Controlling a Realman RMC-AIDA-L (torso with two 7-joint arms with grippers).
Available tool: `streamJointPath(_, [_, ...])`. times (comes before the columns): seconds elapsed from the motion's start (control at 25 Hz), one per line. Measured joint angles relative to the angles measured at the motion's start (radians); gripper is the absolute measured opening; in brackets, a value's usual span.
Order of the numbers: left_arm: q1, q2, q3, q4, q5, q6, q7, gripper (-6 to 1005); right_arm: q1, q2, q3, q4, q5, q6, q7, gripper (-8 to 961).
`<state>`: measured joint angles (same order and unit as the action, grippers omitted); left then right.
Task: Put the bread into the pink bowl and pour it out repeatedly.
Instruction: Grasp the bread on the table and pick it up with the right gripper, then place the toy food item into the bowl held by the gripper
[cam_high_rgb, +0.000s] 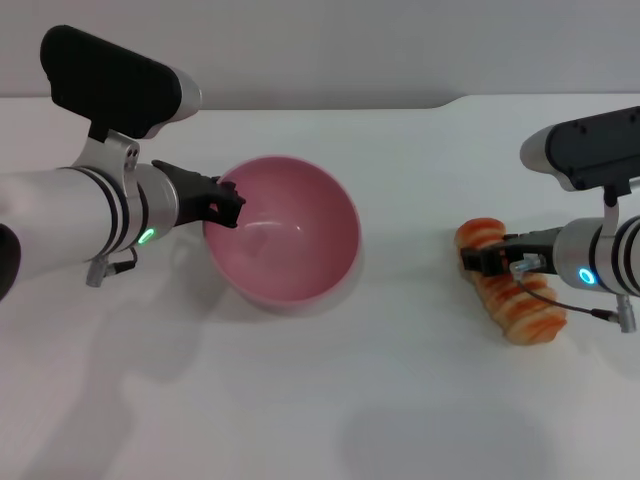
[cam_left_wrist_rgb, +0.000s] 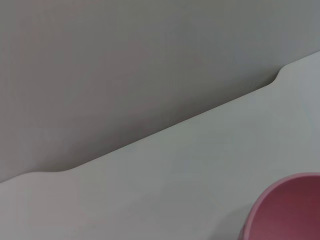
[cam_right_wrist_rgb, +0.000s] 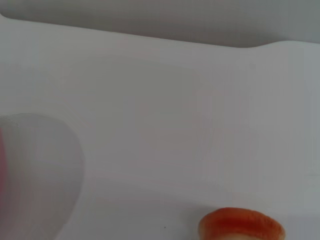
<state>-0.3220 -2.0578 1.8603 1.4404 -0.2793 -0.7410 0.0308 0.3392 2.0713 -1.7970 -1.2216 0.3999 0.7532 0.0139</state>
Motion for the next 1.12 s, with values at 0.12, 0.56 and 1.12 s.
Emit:
streamJointPath(0.12, [-0.005, -0.001, -0.001, -0.002, -0.001, 0.000, 0.000, 50, 0.000, 0.000, 0.001, 0.000, -0.006, 0.000, -0.001, 573])
streamJointPath(0.56, [-0.009, -0.001, 0.001, -0.004, -0.002, 0.006, 0.000, 50, -0.026, -0.001, 0.009, -0.083, -0.034, 0.016, -0.002, 475])
streamJointPath(1.12, [-0.038, -0.004, 0.064, -0.032, -0.051, 0.044, -0.006, 51, -0.018, 0.002, 0.037, -0.450, -0.087, 0.125, -0.012, 378])
